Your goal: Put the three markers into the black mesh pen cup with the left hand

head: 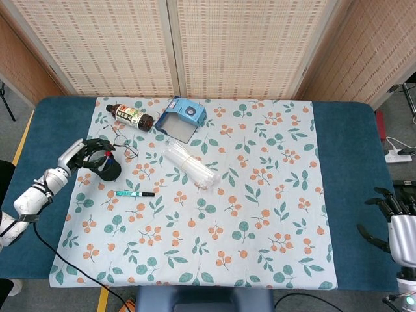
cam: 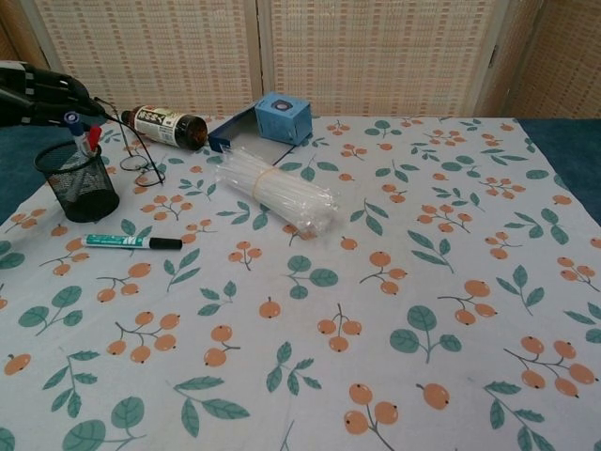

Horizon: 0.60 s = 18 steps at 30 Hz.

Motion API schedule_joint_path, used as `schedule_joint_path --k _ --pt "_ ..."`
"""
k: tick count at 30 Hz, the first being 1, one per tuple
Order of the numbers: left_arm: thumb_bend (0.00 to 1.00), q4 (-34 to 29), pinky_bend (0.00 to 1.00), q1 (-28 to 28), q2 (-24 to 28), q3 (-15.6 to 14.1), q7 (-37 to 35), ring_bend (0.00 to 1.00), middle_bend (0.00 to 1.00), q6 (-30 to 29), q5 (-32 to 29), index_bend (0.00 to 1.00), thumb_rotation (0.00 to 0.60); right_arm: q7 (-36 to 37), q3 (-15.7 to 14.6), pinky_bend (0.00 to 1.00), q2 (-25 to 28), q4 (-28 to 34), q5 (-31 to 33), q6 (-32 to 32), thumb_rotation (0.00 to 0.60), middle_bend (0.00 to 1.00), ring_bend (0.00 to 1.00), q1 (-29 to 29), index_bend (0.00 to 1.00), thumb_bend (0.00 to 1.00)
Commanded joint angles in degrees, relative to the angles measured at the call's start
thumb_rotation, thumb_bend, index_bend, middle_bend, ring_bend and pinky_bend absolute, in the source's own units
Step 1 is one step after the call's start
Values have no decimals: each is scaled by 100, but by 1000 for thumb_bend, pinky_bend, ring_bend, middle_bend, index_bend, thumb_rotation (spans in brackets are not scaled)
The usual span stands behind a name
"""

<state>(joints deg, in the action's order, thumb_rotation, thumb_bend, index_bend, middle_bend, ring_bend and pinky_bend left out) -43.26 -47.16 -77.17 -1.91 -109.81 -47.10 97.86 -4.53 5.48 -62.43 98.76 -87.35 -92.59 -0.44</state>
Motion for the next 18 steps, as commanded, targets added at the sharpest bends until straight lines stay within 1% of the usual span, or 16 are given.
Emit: schedule_joint_path --k 1,2,3,6,8,10,11,12,13,14,15,17,18 --pt "428 50 69 -68 72 -174 -49 1 57 -249 135 288 600 12 -8 157 6 13 -19 -10 600 234 329 -4 407 98" --pt "426 81 49 -95 76 -199 22 0 19 -238 139 253 600 15 -12 157 11 22 -27 -11 600 237 330 -6 407 98" --pt "425 86 30 -115 79 -200 106 0 2 -217 107 226 600 20 -16 157 16 32 -34 -15 600 240 330 -9 407 98" --pt "423 -65 1 -141 147 -129 486 0 0 -163 -81 190 600 41 -23 157 27 53 -61 -27 600 246 335 -13 407 98" --pt "421 -361 8 -68 274 10 1295 0 10 -296 -262 181 600 45 -26 157 28 59 -65 -23 600 247 337 -11 407 98" --pt "418 -1053 43 203 476 250 2638 0 65 -692 -577 205 600 63 -26 157 19 43 -53 3 600 248 337 -1 407 98" --pt "417 -1489 70 394 566 379 3468 2 103 -947 -776 230 600 76 -24 157 17 35 -44 15 600 248 337 4 407 99" --pt "418 -2021 90 602 684 452 4354 7 125 -1214 -932 250 600 89 -21 157 12 27 -36 20 600 248 337 7 407 98" --pt "418 -2805 98 896 830 522 5526 11 132 -1559 -1174 257 600 105 -16 157 7 21 -33 23 600 248 337 11 407 99" --pt "417 -3431 101 1165 890 559 6485 20 138 -1890 -1398 255 600 114 -18 157 5 16 -39 26 600 248 337 14 407 99" --pt "417 -4189 100 1517 899 523 7826 25 148 -2364 -1618 252 600 122 -21 157 5 9 -52 24 600 248 337 15 407 98" --pt "415 -5061 97 1956 728 444 9554 42 192 -3015 -1930 265 600 122 -24 157 3 11 -65 12 600 248 337 11 407 98" --pt "415 -5347 96 2161 545 370 10331 53 211 -3365 -1990 275 600 119 -28 157 3 12 -78 5 600 248 337 10 407 98"
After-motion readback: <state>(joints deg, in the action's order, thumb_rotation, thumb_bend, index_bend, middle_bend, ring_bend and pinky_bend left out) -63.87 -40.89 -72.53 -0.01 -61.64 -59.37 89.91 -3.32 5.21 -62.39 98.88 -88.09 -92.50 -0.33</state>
